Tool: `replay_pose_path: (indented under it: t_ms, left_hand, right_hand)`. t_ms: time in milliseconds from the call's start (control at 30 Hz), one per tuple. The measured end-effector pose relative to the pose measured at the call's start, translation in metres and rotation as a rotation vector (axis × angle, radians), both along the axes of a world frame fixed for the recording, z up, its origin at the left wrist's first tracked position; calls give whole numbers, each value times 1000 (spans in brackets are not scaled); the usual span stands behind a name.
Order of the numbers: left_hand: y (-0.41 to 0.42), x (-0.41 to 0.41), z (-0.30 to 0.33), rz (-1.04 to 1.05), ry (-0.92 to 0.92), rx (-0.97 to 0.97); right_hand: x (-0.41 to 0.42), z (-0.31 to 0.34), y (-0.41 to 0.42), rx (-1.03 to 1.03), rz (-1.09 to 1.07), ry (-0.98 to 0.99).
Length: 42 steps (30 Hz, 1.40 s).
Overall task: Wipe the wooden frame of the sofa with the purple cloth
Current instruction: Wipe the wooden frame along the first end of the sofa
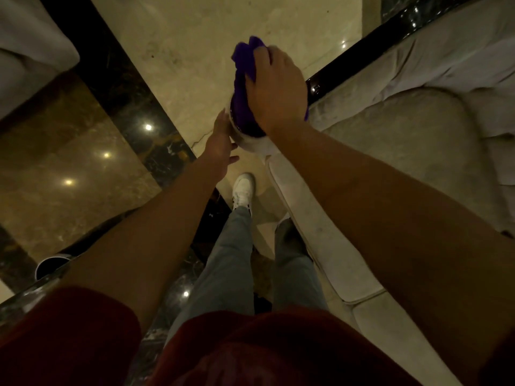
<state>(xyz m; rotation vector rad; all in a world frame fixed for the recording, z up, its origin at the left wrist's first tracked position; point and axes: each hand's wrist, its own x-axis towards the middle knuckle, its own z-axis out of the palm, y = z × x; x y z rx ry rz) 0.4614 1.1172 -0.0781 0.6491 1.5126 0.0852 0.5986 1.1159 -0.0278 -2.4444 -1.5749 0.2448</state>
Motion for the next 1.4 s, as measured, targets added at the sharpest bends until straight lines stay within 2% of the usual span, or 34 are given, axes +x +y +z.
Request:
replay_pose_path:
  t_ms: [33,100,167,200,267,367,433,467,533,600,667,733,800,867,933,1033,1100,1167,1267,1333,1400]
  left_hand:
    - [3,0,0,17,18,10]
    - [10,2,-1,81,71,82]
    - [18,0,-1,171,132,124]
    - [22,0,0,191,147,123]
    - [27,5,7,187,152,142]
    - [24,29,20,118,255,478]
    - [15,47,27,-10,314,720]
    - [12,53,26,-75,340,779]
    - [11,54,20,-210,418,819]
    - [12,51,15,-368,475,844]
    - [13,47,15,-463,516,849]
    - [14,46,22,-481,571,927]
    - [12,51,31,-421,526,1110]
    - [10,60,33,-438,442,1213]
    - [7,69,30,-531,452,1194]
    - [7,75,24,-666,561,1143]
    - [7,77,21,-707,612,1151]
    - [8,75,16,-709,649,1163]
    - [6,77,14,-657,542,1217]
    - [3,94,21,-589,410,1246]
    - [-1,119,30,-506,323,1254]
  right_hand:
    - [-5,3,-1,-22,-2,15]
    - [-10,7,-21,-90,169,37]
    - [14,15,-39,-165,381,-36]
    - [34,21,-41,-166,413,-95]
    - [80,33,-37,-132,346,-198]
    - [129,44,-33,-110,187,-299]
    - [108,46,-28,-160,120,-277]
    - [87,45,-27,-199,135,-231]
    - [51,42,-31,-247,233,-142]
    - [51,39,-33,-219,300,-158]
    - [88,45,-27,-197,281,-230]
    - [143,49,-18,-136,117,-301]
    - [201,56,-18,-132,-17,-324]
    - [219,61,-23,-96,-68,-290]
    - [183,56,-27,-11,-57,-252]
    - [137,49,-38,-6,211,-157]
    - [165,55,-34,-32,307,-148]
    - [217,60,-27,-27,170,-163]
    - [261,62,-31,3,-99,-209]
    - [236,55,-32,60,-81,-232]
    - [195,49,-34,117,73,-169]
